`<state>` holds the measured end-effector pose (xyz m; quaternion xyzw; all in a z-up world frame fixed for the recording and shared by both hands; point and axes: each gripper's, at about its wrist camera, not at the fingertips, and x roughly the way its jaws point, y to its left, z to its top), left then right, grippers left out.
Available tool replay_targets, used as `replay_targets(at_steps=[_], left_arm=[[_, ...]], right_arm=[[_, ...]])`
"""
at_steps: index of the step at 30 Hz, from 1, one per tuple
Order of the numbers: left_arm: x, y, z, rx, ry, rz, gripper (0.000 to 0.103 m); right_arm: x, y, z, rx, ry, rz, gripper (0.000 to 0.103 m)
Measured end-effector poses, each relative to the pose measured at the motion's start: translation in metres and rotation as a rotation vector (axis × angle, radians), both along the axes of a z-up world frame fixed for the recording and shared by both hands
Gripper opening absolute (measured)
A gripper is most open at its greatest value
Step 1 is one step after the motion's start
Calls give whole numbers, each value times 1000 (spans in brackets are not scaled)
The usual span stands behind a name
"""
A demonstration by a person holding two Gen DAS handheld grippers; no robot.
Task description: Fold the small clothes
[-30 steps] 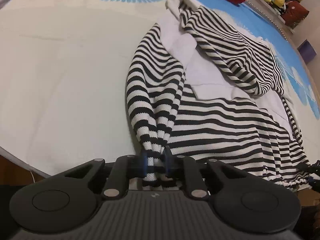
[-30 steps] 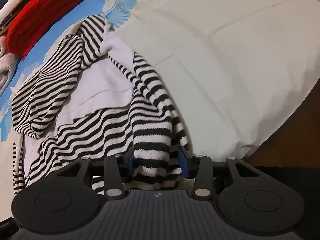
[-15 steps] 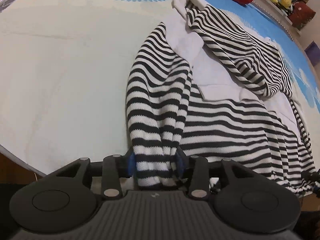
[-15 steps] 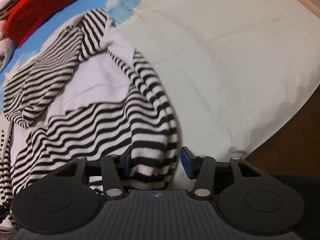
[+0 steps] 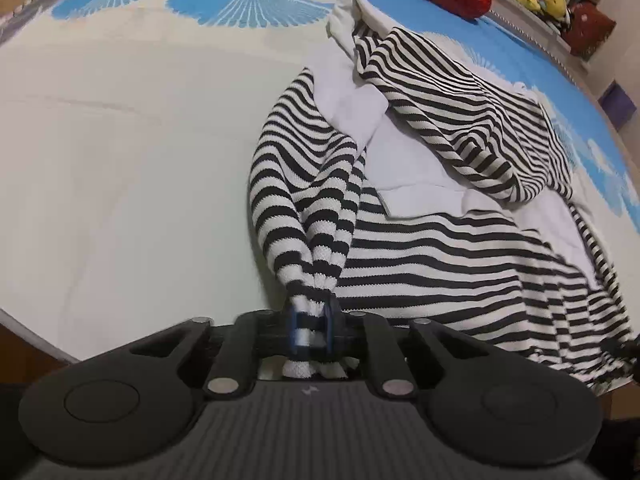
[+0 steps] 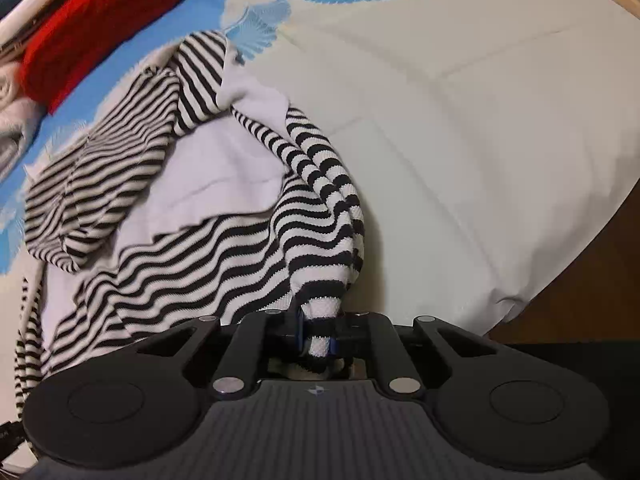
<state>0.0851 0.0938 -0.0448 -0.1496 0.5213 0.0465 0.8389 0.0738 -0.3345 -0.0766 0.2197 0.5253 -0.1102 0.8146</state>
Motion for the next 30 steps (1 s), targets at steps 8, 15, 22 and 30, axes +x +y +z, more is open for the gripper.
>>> replay_targets(at_steps=[8,15,22,30], left_arm=[[1,-5,-11,35,48,-38,29],[2,-7,-11,49,39,-47,23],[3,-7,-12,48,40,-48,23],[1,-7,-7,50,5,-56,10]], right_arm=[[2,3,-11,-35,61,34,25],[3,5,-10,-43,52,46,19],[3,7,-9,-52,42,59,17],[3,11,-6,-68,12,83,10]])
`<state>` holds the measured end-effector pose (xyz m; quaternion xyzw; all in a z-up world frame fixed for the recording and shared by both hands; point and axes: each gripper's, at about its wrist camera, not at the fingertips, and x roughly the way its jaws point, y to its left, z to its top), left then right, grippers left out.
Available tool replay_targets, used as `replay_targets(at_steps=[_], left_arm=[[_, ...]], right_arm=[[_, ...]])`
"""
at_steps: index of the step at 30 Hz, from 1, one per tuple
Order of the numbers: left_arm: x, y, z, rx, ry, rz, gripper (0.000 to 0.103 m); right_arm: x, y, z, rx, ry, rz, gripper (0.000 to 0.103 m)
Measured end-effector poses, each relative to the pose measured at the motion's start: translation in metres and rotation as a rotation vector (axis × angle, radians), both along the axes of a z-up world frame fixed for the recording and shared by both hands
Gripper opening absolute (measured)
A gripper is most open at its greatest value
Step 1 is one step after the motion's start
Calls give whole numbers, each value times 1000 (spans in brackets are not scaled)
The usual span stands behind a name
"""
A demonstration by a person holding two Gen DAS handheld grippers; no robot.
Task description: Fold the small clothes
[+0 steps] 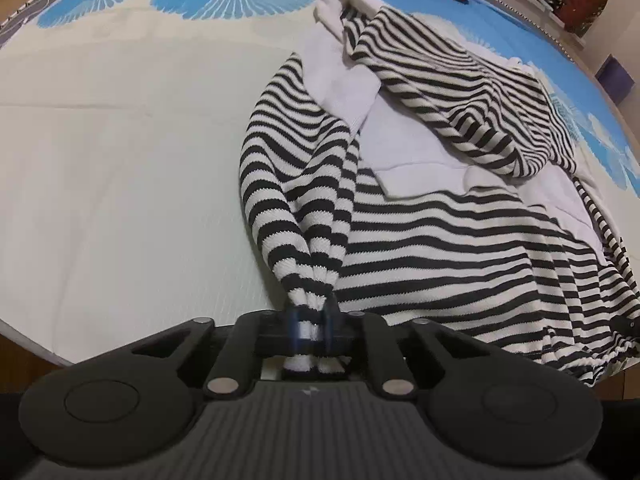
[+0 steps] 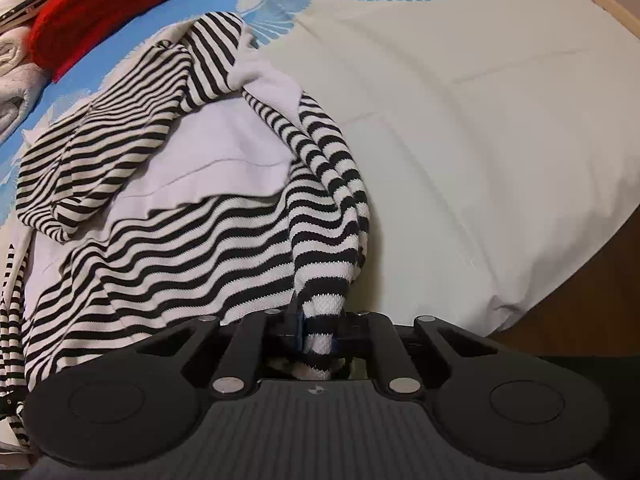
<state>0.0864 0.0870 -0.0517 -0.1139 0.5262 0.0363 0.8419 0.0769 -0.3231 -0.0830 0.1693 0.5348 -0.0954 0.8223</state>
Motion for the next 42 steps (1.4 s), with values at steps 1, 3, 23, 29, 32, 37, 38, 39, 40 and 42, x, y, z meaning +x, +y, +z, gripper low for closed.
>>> replay_targets(at_steps=[1,3,23,29,32,37,38,39,40,42], left_arm=[[-1,0,2,-1,-10,2,10],[-2,1,6,-4,-29,4,9],[-40,24,114,-173,-269,-83,8],[-72,43,151,-264,-279,-170,8],[-65,53,151,-315,-256,-158,8],[16,65,127,-345,-207,-142,8],[43,68,120,-345,-189,-122,8],[66,71,112,-335,-169,-112,8],[89,74,104,-334,-153,-105,8],[126,82,85,-390,-130,-55,9]], right_arm=[[0,0,2,3,-14,-2,9],[-1,0,8,10,-42,-5,9],[-39,-19,98,140,-309,101,6],[-78,-38,141,221,-351,167,6],[-79,-41,151,233,-342,202,6],[-22,-42,141,241,-313,213,6],[-3,-42,137,247,-308,209,6],[17,-41,132,256,-305,210,6],[40,-40,126,260,-299,219,6],[86,-35,110,259,-272,233,7]])
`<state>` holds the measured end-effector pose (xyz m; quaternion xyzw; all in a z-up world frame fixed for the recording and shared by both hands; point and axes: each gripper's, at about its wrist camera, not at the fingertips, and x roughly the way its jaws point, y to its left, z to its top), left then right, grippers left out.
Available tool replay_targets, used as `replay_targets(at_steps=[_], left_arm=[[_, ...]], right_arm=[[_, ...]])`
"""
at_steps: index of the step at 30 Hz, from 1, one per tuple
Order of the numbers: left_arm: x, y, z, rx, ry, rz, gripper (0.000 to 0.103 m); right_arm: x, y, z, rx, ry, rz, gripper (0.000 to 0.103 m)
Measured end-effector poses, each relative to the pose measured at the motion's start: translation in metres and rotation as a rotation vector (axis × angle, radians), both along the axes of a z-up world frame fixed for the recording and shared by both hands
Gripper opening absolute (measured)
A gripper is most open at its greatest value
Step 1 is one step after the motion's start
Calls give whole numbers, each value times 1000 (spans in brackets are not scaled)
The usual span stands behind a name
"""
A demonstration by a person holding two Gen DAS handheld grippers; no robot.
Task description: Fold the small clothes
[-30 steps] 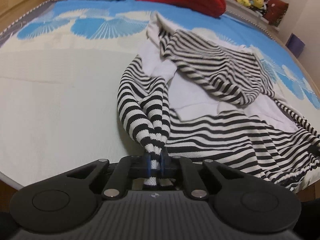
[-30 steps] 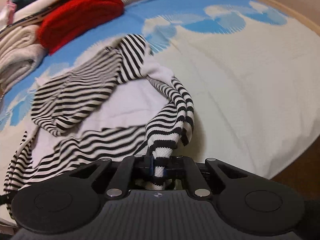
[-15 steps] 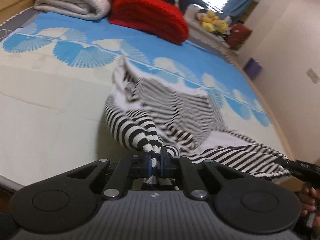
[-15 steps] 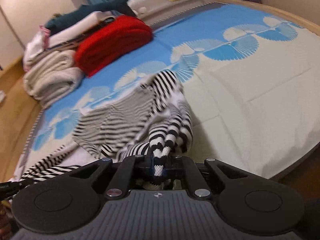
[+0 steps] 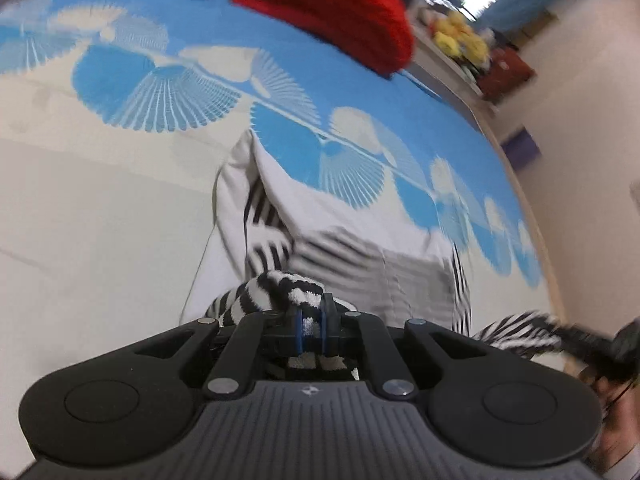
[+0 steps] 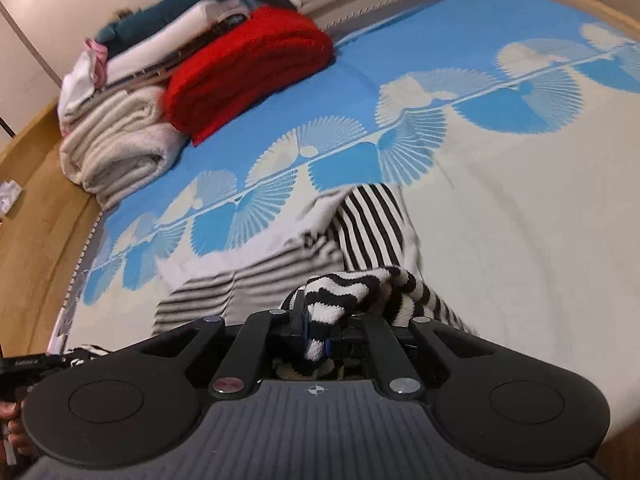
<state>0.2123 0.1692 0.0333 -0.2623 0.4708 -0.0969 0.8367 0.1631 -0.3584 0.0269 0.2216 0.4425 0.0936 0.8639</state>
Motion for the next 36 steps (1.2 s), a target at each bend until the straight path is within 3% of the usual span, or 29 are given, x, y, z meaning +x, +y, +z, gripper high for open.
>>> replay_targets(at_steps=[2,5,7,10,12,13,16,20,26,27,29,30,31,32,33,36], left_arm=[[21,9,-23,-37,13,50,14],[37,25,-48,-94,118,129,15],[42,32,-40,-94,71,144,16],[39,36,-25,-64,-1,123,29],[34,34,-19,-57,-20,85,29],[32,31,-17,-54,-24,60,34],[20,20,-14,-40,-10,-27,48],[2,-9,-22,29,48,-158,52],[2,-32,-42,106,97,-202,49],[6,-33,-46,119,105,-191,44],[13,-33,-51,121,107,-165,15],[17,-33,-50,112,100,-153,15],[21,-32,-47,97,81,-137,14],[26,-31,-41,68,44,-111,13],[31,-27,-34,25,-4,-78,12],[35,-8,-12,-108,-192,102,12]], right_arm=[[39,1,-19,-8,35,-41,9],[70,-5,-52,-21,69,-147,19],[79,-10,-64,-46,122,-218,20],[82,-21,-53,13,53,-265,20],[80,-20,-47,-8,21,-233,23],[78,-18,-48,-8,22,-202,25],[74,-13,-58,41,82,-118,30],[60,3,-67,95,151,-24,40],[55,10,-83,143,223,-56,41],[57,9,-86,141,230,-75,42],[62,5,-93,125,251,-112,42],[65,4,-96,125,257,-131,41],[68,3,-98,136,260,-143,38],[71,3,-100,154,257,-145,19],[73,4,-99,158,239,-158,6],[76,-1,-79,239,70,-229,0]])
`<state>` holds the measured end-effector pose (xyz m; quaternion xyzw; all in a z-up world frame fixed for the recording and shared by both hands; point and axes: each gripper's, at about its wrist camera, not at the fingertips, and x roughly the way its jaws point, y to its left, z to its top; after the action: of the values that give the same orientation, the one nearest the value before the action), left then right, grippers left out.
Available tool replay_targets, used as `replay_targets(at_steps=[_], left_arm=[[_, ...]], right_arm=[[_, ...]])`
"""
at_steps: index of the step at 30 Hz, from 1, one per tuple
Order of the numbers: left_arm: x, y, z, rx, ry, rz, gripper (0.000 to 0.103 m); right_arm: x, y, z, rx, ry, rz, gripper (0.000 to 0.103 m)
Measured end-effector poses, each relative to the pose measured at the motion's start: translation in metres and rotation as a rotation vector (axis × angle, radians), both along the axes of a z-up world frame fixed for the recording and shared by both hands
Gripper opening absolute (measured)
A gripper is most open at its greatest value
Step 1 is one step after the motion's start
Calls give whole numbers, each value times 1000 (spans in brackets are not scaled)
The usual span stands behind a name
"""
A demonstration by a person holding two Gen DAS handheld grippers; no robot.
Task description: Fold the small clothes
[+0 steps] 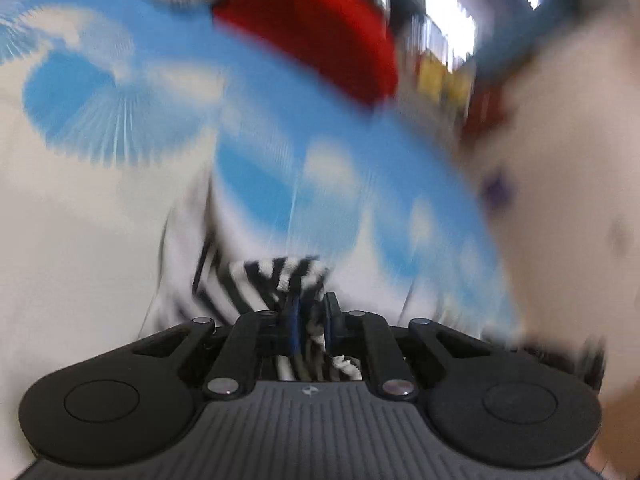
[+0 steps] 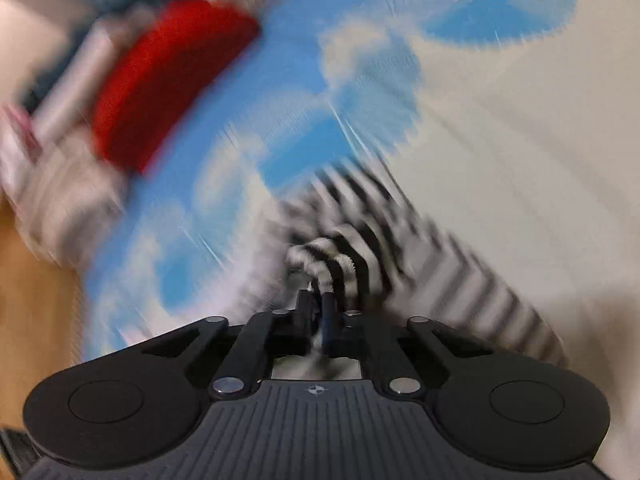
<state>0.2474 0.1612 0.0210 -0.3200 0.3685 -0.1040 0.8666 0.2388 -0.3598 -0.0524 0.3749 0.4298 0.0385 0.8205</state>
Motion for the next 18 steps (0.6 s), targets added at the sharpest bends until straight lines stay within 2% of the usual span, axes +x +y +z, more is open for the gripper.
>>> replay_targets(at_steps=[2,3,4,5,6,9,10,11,12,13,15,18], left_arm=[[3,9,2,-43,-41,104,14],[7,10,-1,-53,-20,120,16],[12,10,-5,-62,11,110,23],[15,7,-8,-70,30,94,33],[17,4,-8,-58,36,80,36],[18,-11,3,87,18,-17,45],[16,-17,4,134,24,-62,51],[14,-23,3,163,37,-109,58],[12,-31,-1,177,58,-162,60],[10,-36,-4,188,76,-209,60],[3,-52,-12,243,85,-294,60],[3,-69,-19,330,76,-338,60]], right_arm=[[3,-4,20,33,-159,-48,0],[4,-4,26,9,-203,-69,0],[7,-3,30,-39,-220,-86,1],[10,0,30,-82,-216,-81,3],[12,4,30,-124,-205,-64,3],[13,21,34,-193,-212,66,4],[11,29,36,-208,-217,142,7],[8,34,38,-218,-211,208,21],[6,39,37,-222,-196,272,39],[2,45,35,-226,-172,335,45],[-5,57,24,-253,-100,437,46],[-11,73,6,-343,-15,518,46]])
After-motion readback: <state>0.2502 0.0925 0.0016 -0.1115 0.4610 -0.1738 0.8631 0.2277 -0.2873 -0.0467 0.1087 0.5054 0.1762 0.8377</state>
